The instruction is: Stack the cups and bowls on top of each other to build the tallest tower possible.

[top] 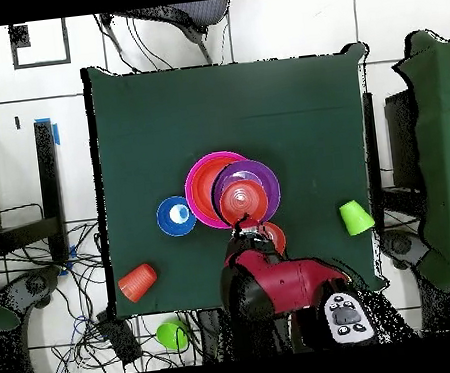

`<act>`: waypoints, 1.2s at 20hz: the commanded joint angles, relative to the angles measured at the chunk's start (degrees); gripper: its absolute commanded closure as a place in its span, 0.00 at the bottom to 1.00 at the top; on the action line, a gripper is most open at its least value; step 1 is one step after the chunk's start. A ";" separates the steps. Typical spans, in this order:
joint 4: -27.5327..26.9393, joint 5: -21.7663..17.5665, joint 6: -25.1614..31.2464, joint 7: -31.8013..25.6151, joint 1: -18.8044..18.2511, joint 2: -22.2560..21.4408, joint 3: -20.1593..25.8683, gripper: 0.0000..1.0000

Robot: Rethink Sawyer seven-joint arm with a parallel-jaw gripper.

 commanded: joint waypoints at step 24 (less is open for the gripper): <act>-0.91 -2.79 -2.56 22.60 -6.17 2.15 14.53 1.00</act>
